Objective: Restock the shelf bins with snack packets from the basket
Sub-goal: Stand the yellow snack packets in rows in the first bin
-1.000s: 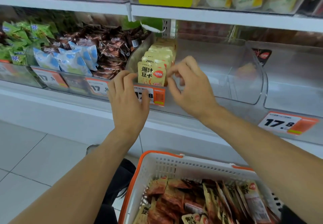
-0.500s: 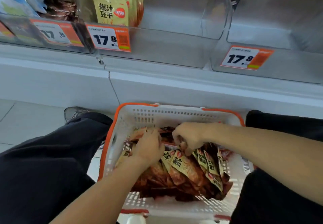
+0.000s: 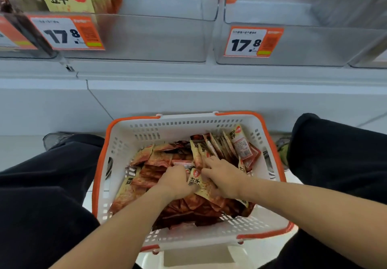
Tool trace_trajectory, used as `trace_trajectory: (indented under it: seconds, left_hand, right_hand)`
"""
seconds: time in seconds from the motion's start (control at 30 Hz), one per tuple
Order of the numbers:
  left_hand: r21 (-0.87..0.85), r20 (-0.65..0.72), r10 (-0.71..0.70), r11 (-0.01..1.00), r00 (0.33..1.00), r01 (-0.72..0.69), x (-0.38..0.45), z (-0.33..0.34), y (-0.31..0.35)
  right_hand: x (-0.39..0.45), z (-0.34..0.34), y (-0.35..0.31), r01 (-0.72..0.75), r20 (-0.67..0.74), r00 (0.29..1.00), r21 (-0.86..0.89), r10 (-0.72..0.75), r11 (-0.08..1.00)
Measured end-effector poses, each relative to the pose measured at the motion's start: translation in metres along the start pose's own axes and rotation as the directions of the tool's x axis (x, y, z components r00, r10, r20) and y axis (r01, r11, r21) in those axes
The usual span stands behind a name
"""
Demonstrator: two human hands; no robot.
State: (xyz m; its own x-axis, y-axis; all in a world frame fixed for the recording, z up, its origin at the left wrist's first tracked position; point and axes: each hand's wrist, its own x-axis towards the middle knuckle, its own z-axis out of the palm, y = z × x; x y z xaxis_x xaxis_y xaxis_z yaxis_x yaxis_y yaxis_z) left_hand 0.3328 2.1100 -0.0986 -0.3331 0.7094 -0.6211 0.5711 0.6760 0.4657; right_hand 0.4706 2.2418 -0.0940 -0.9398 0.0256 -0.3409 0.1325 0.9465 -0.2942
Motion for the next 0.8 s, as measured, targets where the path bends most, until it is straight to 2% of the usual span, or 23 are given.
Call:
trace_trajectory:
  seconds: [0.07, 0.13, 0.3, 0.4, 0.47, 0.53, 0.6, 0.67, 0.73, 0.8]
  left_hand:
    - [-0.103, 0.030, -0.026, 0.994, 0.999, 0.029, 0.003, 0.002, 0.004]
    - [-0.127, 0.049, -0.033, 0.991, 0.998, 0.039, 0.004, 0.001, 0.007]
    - [-0.076, 0.043, -0.057, 0.995, 0.997, 0.060, 0.007, -0.025, 0.022]
    - [0.014, 0.083, -0.011, 1.000, 0.997, 0.010, 0.008, -0.056, 0.024]
    - [0.097, 0.062, 0.056, 0.993, 0.996, -0.062, 0.004, -0.079, 0.027]
    - [0.212, 0.070, 0.136, 0.966, 0.988, -0.148, -0.004, -0.107, 0.033]
    - [0.292, 0.146, 0.191, 0.929, 0.971, -0.227, -0.012, -0.140, 0.040]
    - [0.252, 0.174, 0.236, 0.928, 0.956, -0.275, -0.018, -0.176, 0.044]
    - [0.157, 0.139, 0.285, 0.939, 0.948, -0.306, -0.027, -0.208, 0.049]
    - [0.045, 0.087, 0.343, 0.937, 0.935, -0.348, -0.038, -0.232, 0.051]
  right_hand:
    - [-0.006, 0.011, -0.001, 0.001, -0.039, 0.999, -0.035, -0.002, 0.999]
    - [-0.009, 0.017, 0.001, -0.016, -0.090, 0.996, -0.018, 0.015, 1.000]
    - [-0.005, 0.006, -0.001, -0.048, -0.145, 0.986, 0.194, 0.077, 0.980]
    - [0.001, -0.007, -0.006, -0.033, -0.218, 0.969, 0.360, 0.118, 0.933]
    - [0.006, -0.016, -0.008, -0.051, -0.257, 0.948, 0.455, 0.186, 0.889]
    - [0.013, -0.027, -0.011, -0.064, -0.325, 0.908, 0.517, 0.265, 0.854]
    - [0.018, -0.044, -0.016, -0.036, -0.425, 0.840, 0.575, 0.336, 0.818]
    - [0.021, -0.072, -0.023, -0.021, -0.455, 0.797, 0.636, 0.397, 0.771]
    - [0.025, -0.105, -0.030, 0.013, -0.435, 0.799, 0.702, 0.415, 0.712]
    - [0.029, -0.139, -0.035, 0.037, -0.434, 0.810, 0.709, 0.394, 0.704]
